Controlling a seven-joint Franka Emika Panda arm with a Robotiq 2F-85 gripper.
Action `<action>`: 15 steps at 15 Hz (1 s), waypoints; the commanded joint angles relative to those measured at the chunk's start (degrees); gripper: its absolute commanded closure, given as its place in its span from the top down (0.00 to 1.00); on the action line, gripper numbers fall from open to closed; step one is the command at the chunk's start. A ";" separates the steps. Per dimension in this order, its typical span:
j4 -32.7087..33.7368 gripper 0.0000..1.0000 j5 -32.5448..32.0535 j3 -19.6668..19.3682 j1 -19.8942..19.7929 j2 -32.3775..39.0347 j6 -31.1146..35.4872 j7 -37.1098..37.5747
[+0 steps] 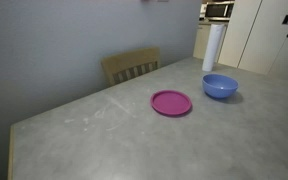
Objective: Put the pink plate on the blue bowl
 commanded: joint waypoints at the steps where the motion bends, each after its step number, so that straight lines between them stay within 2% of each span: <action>1: 0.01 1.00 0.47 0.56 -0.56 0.03 -0.24 -0.34; 10: 0.15 1.00 0.70 1.54 0.18 2.01 1.29 -0.25; 15: 3.26 1.00 1.56 1.38 1.95 10.48 4.93 -1.33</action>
